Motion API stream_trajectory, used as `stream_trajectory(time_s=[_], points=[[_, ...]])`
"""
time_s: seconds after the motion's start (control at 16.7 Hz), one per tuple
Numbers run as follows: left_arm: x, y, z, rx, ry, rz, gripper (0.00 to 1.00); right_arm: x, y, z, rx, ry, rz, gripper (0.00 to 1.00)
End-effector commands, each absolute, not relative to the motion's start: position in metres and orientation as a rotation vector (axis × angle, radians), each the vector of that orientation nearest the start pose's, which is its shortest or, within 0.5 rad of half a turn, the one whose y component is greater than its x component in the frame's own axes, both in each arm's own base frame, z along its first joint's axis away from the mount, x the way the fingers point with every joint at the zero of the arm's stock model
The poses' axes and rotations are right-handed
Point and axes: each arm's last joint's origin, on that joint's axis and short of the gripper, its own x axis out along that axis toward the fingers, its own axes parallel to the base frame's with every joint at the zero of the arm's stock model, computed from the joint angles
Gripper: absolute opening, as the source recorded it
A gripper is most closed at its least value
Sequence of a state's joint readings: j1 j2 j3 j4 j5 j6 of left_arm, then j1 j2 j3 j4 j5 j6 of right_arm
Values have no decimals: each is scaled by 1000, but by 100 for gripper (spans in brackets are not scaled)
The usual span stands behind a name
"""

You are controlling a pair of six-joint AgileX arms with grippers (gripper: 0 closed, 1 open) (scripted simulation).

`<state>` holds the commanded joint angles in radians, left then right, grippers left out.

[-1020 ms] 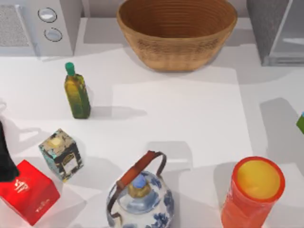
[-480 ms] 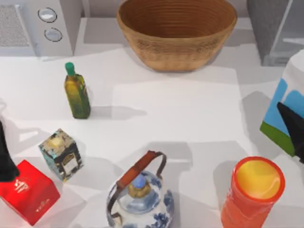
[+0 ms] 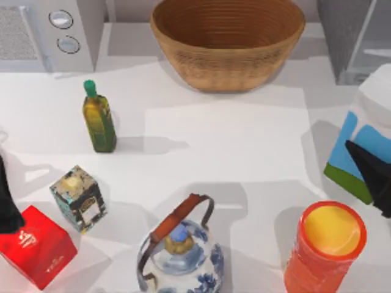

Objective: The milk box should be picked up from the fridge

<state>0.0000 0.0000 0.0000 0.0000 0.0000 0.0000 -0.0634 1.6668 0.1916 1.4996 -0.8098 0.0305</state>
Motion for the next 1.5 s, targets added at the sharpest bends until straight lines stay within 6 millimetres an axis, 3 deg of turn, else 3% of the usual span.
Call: stream_trajectory(time_s=[0.24,0.48,0.6,0.78,1.02,1.26,1.5], points=[[106,-1,160,0,0,0,100,226,10,128,-8,-26,769,0],[106,-1,160,0,0,0,100,251,14,150,-105,-207,793,0],[106,-1,160,0,0,0,100,262,23,151,-124,-260,806,0],[106,-1,160,0,0,0,100,270,37,129,-81,-202,807,0],[106,-1,160,0,0,0,100,263,46,92,-2,-19,768,0],[106,-1,160,0,0,0,100,262,47,89,4,-4,764,0],[106,-1,160,0,0,0,100,262,47,89,4,-4,764,30]])
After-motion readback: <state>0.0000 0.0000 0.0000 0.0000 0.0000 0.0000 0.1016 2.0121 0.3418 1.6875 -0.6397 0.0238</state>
